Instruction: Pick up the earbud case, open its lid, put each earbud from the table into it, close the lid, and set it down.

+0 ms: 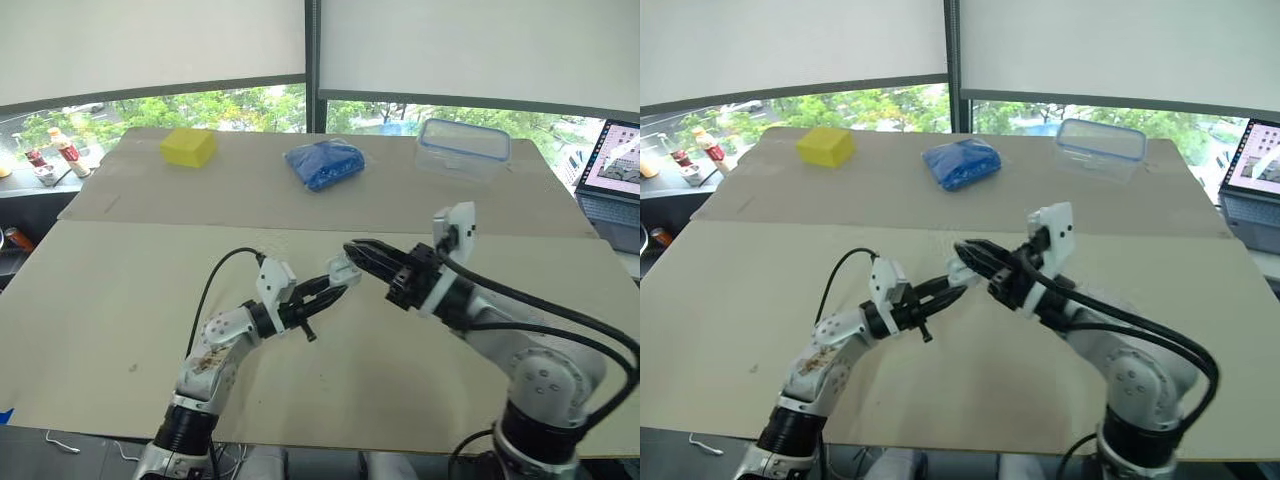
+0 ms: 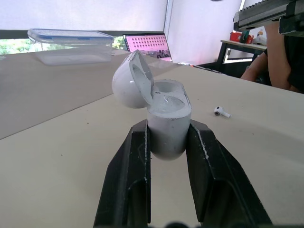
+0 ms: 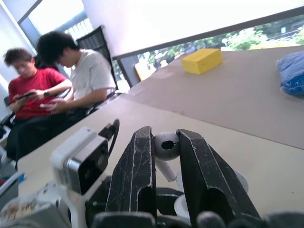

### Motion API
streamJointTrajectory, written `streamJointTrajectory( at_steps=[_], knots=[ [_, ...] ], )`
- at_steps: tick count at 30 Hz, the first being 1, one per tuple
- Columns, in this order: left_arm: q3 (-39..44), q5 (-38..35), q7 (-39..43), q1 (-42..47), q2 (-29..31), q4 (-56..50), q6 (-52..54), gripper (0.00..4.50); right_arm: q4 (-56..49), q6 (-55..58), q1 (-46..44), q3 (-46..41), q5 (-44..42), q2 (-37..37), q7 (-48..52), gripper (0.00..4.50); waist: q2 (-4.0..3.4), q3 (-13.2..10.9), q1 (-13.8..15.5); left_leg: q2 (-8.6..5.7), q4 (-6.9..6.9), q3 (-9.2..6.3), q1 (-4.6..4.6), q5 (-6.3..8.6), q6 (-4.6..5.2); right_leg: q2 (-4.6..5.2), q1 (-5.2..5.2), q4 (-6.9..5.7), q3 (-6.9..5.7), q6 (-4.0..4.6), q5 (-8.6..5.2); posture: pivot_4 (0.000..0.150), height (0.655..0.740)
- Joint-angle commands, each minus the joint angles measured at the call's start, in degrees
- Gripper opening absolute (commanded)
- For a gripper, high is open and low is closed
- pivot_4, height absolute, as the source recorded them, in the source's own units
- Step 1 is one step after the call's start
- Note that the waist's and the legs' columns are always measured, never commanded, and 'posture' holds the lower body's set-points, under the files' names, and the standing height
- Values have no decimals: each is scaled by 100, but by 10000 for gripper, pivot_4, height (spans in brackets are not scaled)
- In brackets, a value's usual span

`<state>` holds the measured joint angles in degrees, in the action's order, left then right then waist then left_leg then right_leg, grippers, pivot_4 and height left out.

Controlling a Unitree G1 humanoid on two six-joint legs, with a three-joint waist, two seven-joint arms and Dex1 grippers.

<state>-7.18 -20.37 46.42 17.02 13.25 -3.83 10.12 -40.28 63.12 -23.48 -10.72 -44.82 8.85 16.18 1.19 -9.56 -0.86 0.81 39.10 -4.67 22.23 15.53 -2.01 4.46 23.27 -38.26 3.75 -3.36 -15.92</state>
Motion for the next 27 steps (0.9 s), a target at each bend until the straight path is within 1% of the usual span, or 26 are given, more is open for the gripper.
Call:
streamJointTrajectory(
  at_steps=[1,7,13,27],
  knots=[
    [33,-59,-28,178,-105,2,-156,5645,19,-511,13,343,294,-156,-299,3490,-1,0,-15,0,0,0,-1,0,0,0,0,0,0,0,0,1500,6909],
    [47,-48,-30,275,-179,100,-202,5645,154,-1086,348,814,701,-109,-315,3490,-1,0,-48,1,-1,0,-2,0,0,-2,0,0,0,0,0,1500,6909],
    [20,-35,34,287,-170,120,-264,5645,259,-1496,637,1022,1017,-82,-378,3490,-1,0,-71,2,-2,0,-2,0,0,-3,0,0,0,0,0,1500,6909],
    [14,-41,76,317,-158,159,-293,5645,458,-2053,953,1541,1510,-19,-338,3490,-1,0,-139,2,-2,-1,-2,0,1,-3,0,2,0,0,0,1500,6909]
  ],
)
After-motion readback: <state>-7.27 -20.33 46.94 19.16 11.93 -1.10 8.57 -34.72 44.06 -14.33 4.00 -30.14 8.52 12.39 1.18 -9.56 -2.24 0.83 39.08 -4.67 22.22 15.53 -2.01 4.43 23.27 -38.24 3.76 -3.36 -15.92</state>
